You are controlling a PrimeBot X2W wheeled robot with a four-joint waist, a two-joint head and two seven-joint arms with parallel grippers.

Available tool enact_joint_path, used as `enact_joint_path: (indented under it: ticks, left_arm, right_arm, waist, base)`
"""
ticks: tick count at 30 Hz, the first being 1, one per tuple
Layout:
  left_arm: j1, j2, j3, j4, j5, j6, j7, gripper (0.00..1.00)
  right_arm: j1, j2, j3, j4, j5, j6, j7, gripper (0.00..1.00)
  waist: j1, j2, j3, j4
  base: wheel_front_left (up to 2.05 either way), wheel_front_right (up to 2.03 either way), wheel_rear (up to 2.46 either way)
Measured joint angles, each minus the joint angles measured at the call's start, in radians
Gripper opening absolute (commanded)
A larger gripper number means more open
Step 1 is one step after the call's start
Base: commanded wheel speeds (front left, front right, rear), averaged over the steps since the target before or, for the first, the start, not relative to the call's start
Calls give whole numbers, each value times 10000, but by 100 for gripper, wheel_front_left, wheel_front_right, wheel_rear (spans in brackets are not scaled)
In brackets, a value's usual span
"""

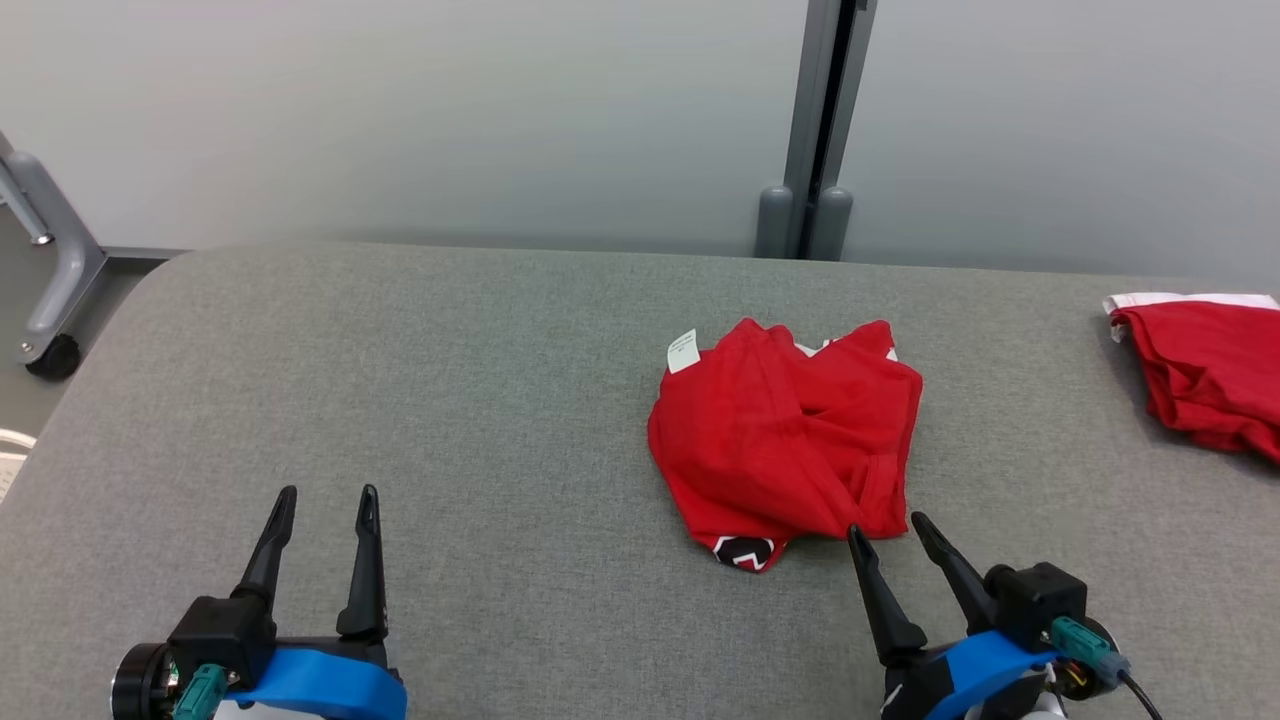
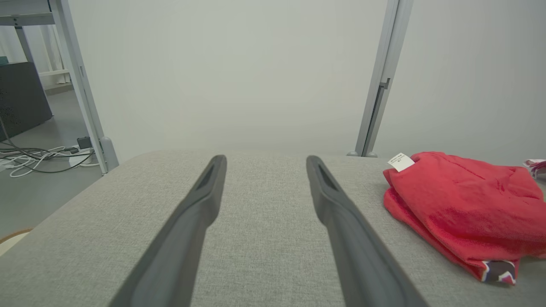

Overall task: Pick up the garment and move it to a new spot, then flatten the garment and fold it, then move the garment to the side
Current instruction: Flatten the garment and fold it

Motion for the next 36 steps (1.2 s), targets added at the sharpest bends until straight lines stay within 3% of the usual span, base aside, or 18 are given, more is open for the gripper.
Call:
enact_joint_path:
  ticks: [18,19,21,31,36]
  left_arm:
    - [-654,-188,-230,293,46,-173,0,100]
    - [-673,-184,-219,301,46,-174,2,100]
    - [-704,-182,-184,301,46,-174,2,100]
    - [-613,-221,-98,297,48,-190,2,100]
    - [-562,-278,-153,324,44,-192,0,100]
  right_arm:
    - [-2627,2,257,3799,663,0,-247,100]
    - [-2681,2,257,3818,754,0,-249,96]
    - [-2729,2,249,3764,828,0,-259,0]
    - [-2500,-8,-1323,2556,46,2,-263,0]
    - [-1882,-453,-2184,1651,-360,0,-261,0]
  waist:
    - [1,1,775,920]
    - [1,0,781,930]
    - [1,1,773,913]
    - [1,-2,616,490]
    - [-1,-2,521,257]
  base:
    - [0,0,0]
    - [0,0,0]
    - [0,0,0]
    - [0,0,0]
    - [0,0,0]
